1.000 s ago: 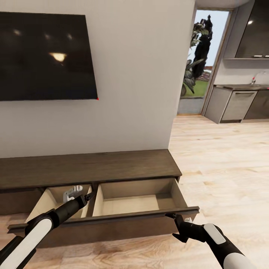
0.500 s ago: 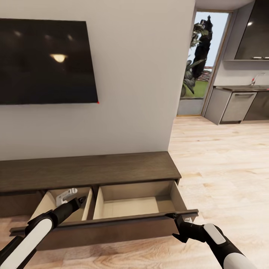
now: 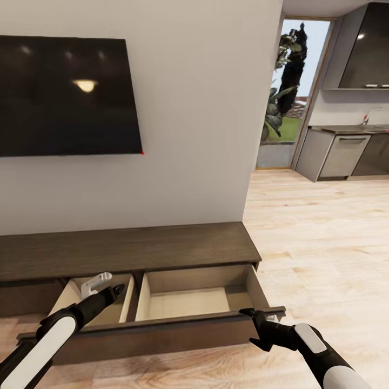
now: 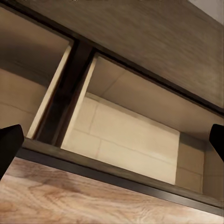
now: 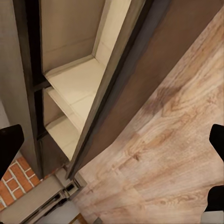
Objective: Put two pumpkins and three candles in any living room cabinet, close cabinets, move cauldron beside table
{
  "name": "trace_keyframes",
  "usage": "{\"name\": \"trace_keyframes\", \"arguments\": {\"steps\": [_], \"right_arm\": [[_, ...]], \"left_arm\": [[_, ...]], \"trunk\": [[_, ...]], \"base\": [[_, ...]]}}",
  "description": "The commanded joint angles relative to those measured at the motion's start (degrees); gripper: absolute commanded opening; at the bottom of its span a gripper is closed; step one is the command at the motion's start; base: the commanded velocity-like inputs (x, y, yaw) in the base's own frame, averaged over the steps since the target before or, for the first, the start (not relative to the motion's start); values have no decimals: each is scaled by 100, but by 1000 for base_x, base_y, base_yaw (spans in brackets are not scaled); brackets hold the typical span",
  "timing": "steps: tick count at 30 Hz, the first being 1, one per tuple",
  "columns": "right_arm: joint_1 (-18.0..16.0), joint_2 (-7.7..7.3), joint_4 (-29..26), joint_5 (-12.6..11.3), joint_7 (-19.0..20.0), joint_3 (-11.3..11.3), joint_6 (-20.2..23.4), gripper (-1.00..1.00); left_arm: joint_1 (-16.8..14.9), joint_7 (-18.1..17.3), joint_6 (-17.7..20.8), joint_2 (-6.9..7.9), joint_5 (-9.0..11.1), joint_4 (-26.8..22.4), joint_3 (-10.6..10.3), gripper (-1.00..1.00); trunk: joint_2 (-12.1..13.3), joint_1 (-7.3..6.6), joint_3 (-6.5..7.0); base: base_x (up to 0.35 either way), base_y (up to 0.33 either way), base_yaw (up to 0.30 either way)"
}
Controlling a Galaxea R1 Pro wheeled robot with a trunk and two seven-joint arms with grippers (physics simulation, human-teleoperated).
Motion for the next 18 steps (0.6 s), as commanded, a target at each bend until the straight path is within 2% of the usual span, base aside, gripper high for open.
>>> {"name": "trace_keyframes", "arguments": {"steps": [1, 6, 8, 10, 13, 16, 18], "right_arm": [[-4, 3, 4, 54, 28, -34, 33, 100], [-4, -15, 8, 53, 20, -34, 33, 100], [-4, -7, 9, 53, 16, -34, 33, 100], [-4, 3, 9, 62, 1, -31, 38, 100], [-4, 3, 9, 79, -18, -33, 41, 100], [-4, -30, 9, 84, -191, -34, 24, 100], [-4, -18, 9, 74, -587, -43, -5, 100]], "left_arm": [[-6, 41, 0, 5, 39, -7, -12, 100], [-6, 40, 0, -3, 48, -13, -31, 100], [-6, 52, 0, -74, 52, -14, -61, 100], [-6, 69, 2, -229, 38, -14, -75, 100], [-6, 78, 7, -365, 31, -14, -75, 100], [-6, 86, 8, -418, 31, -14, -82, 100], [-6, 84, 10, -432, 31, -14, -84, 100]], "trunk": [[39, -23, 13], [239, -133, 103], [320, -177, 139], [400, -221, 175], [520, -287, 229], [640, -353, 282], [721, -396, 318]], "base": [[0, 0, 0], [0, 0, 0], [0, 0, 0], [0, 0, 0], [0, 0, 0], [0, 0, 0], [0, 0, 0]]}}
